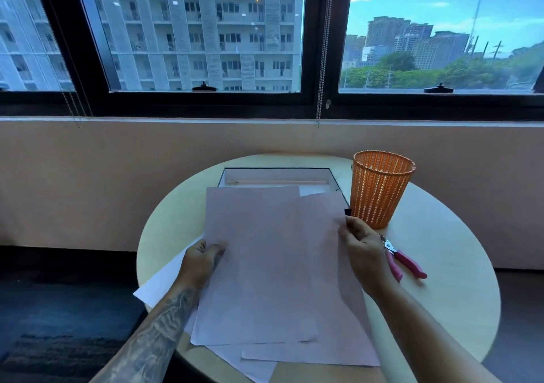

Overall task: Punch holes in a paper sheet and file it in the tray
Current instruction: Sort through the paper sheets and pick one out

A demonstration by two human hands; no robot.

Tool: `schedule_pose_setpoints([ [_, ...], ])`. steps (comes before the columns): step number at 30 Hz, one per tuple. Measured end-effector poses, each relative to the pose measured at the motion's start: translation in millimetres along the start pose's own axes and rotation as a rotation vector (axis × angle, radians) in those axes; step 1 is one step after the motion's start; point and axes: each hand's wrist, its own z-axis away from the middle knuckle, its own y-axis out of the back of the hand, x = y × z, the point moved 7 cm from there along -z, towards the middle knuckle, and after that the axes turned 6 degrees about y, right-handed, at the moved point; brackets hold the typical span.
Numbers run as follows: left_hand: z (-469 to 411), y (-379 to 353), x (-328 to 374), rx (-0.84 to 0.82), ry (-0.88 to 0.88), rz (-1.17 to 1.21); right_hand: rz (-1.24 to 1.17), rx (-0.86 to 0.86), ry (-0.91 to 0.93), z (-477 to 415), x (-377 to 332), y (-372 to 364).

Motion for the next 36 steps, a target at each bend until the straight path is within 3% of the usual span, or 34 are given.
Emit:
schedule_pose_setpoints([
  [13, 6.2, -33.1, 21.0, -0.201, -0.024, 0.079, -0.23, -0.071, -0.105, -9.9, -18.2, -24.7],
  [19, 8.1, -29.4, 21.2, -0.19, -0.024, 0.17, -0.214, -0.144, -0.102, -5.4, -17.9, -31.8],
  [23, 14.6, -32.1, 33.4, -0.188, -0.005, 0.132, -0.252, -0.086, -0.035, -7.9, -30.4, -30.5],
  [30, 48.6, -34.7, 119.7, -0.041, -0.36, 0.099, -0.278, -0.031, 0.237, -20.7, -86.4, -29.9],
  [36, 51.1, -32.6, 95.7, -0.005, -0.325, 0.118, -0.306, -0.049, 0.138, -13.4, -57.6, -39.5],
])
